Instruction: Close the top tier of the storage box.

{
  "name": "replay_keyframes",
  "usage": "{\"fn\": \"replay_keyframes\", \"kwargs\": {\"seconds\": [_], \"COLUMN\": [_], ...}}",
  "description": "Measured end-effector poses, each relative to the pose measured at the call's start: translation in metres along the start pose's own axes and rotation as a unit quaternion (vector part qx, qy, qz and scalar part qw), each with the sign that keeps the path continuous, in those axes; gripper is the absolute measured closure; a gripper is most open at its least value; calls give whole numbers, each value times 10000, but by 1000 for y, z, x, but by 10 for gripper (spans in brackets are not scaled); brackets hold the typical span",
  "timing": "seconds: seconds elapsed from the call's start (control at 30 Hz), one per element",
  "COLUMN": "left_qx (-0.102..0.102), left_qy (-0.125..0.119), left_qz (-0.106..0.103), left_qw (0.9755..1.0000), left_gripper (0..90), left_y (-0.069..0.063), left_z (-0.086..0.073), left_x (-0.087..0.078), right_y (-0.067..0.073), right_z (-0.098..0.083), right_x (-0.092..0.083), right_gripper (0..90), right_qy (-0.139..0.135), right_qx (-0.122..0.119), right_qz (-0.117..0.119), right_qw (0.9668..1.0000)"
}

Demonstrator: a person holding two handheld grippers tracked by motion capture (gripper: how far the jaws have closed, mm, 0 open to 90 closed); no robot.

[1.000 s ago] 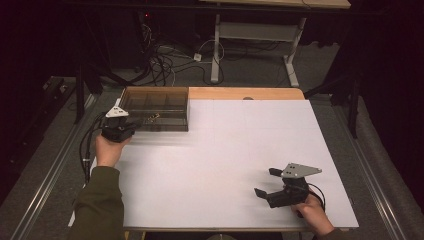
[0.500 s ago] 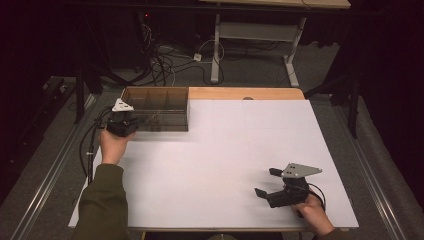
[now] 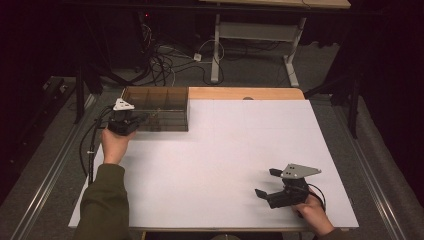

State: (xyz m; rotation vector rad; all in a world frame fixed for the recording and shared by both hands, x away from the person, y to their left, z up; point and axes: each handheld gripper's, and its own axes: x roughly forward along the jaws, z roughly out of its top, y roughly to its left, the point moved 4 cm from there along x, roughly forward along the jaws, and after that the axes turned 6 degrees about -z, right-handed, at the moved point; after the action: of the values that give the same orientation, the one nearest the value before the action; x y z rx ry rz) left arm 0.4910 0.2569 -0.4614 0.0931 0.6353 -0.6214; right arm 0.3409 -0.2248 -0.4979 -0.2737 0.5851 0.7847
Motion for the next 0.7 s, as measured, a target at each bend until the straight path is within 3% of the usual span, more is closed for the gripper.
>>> {"fn": "replay_keyframes", "kwargs": {"seconds": [0.13, 0.3, 0.53, 0.7], "left_qx": [-46, -78, -113, 45], "left_qy": [4, 71, 256, 323], "left_qz": [6, -41, -404, -528], "left_qw": [10000, 9999, 9988, 9981], "left_gripper": [867, 738, 572, 461], "left_y": [-1, -5, -19, -34], "left_z": [-5, -11, -23, -28], "left_x": [-7, -15, -21, -24], "right_y": [0, 1, 1, 1], "right_z": [1, 2, 2, 3], "right_x": [0, -1, -2, -2], "right_gripper": [85, 85, 85, 85], "right_qy": [-19, -26, -47, -49], "right_qx": [-28, -46, -37, -44], "right_qz": [11, 23, 28, 19], "right_qw": [10000, 10000, 10000, 10000]}}
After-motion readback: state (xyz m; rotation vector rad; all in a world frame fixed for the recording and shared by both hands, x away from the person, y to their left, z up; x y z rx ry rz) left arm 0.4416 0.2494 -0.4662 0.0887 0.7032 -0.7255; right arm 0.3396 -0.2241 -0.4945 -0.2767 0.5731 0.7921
